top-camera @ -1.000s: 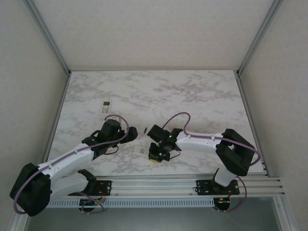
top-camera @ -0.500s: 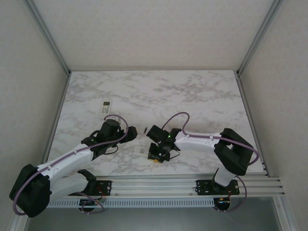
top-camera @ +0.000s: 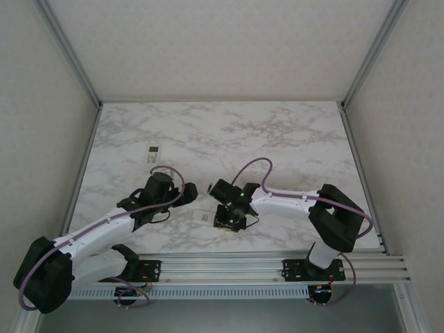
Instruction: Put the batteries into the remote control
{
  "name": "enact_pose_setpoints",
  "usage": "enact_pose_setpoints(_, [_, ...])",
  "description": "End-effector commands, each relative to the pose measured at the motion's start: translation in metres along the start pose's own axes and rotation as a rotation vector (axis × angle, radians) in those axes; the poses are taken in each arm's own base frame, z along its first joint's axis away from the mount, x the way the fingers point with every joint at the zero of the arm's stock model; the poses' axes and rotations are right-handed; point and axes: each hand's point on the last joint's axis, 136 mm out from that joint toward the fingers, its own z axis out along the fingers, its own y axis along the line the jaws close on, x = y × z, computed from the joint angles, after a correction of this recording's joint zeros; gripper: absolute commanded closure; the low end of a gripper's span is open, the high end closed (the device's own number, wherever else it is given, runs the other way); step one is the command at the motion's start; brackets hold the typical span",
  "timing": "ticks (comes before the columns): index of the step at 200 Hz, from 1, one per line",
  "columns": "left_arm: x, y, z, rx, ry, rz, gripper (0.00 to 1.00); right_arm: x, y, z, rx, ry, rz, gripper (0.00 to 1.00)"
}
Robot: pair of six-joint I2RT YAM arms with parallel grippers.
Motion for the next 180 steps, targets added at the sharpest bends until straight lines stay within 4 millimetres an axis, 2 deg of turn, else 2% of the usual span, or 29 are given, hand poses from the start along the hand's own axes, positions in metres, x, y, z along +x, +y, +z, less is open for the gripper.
enact_pose_setpoints(1, [-0.003,0.002,-0.002,0.008,-0.015,-0.005,0.0,-0.004,-0.004,0.007,0.046,-0.024,-0.011,0.65])
enact_pose_setpoints(47, [-0.001,0.003,-0.002,0.005,-0.014,-0.003,0.01,-0.01,-0.007,0.011,0.063,-0.054,-0.012,0.75])
enact_pose_setpoints(96, [-0.001,0.003,-0.002,0.006,-0.015,-0.005,0.01,-0.009,-0.004,0.011,0.059,-0.039,-0.029,0.74])
enact_pose_setpoints(122, [0.0,0.004,-0.001,0.007,-0.011,-0.006,0.0,-0.01,0.001,-0.002,0.04,-0.063,-0.056,0.67])
enact_pose_setpoints(149, [0.0,0.003,0.0,0.012,-0.01,-0.009,0.0,-0.018,-0.005,-0.013,0.083,-0.113,-0.076,0.69])
enact_pose_setpoints(180, [0.0,0.002,-0.002,0.013,-0.01,-0.008,0.0,-0.021,-0.008,-0.006,0.107,-0.111,-0.08,0.71])
